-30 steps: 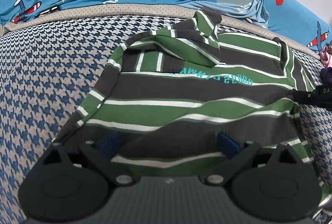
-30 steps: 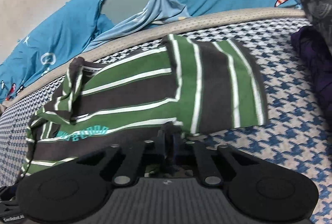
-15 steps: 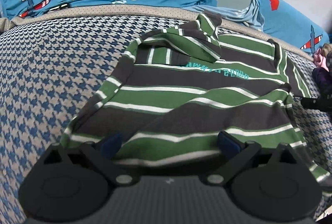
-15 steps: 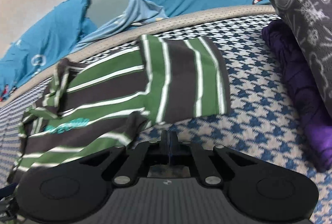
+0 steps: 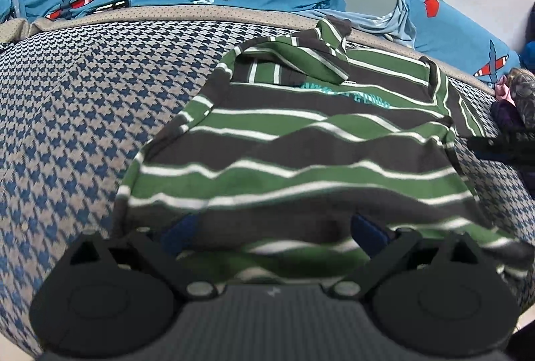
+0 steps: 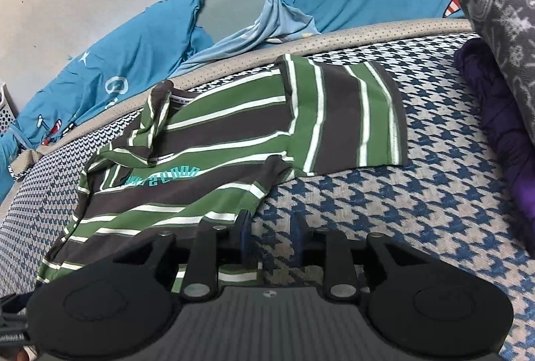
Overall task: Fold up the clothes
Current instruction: 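Lower the shirt onto the bed and open both tools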
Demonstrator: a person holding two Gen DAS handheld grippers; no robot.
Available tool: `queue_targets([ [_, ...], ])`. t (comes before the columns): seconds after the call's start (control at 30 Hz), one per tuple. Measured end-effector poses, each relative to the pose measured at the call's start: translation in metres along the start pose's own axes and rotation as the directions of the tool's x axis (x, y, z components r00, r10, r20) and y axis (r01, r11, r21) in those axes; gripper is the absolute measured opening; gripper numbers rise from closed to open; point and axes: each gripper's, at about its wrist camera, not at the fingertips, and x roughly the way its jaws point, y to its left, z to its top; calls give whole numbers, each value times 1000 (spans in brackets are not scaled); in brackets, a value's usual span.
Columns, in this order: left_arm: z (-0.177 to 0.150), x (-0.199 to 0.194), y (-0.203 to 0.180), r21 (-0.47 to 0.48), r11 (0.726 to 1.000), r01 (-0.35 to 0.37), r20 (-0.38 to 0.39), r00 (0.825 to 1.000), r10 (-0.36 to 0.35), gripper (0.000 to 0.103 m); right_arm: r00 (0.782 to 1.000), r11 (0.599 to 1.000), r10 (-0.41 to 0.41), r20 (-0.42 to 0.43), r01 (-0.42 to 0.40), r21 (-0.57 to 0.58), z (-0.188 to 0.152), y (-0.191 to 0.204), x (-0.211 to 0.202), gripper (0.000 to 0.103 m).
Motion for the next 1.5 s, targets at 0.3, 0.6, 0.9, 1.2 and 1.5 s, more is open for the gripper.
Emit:
queue_targets([
  [0.3, -7, -4, 3, 0, 1000, -1, 1, 1000, 1, 100, 999, 999, 30, -11, -30, -15, 4, 13, 27, 26],
  [0.6, -5, 0, 3, -11, 1000, 6, -6, 1000, -6, 103, 1000, 995, -15, 1, 15, -97, 0, 27, 41, 8],
  [0.9, -12, -6, 8, -2, 1000, -1, -27, 1000, 1, 103, 991, 996, -92, 95, 93, -11, 10, 10, 6, 6],
  [1.2, -32, -24, 14, -10, 1000, -18, -20, 1000, 18, 103, 993, 993, -118, 26, 117, 31, 5, -1, 8, 8],
  [1.5, -38, -33, 19, -68, 998, -12, 5, 1000, 13, 103, 993, 994, -90, 74, 86, 66, -8, -7, -41, 19],
])
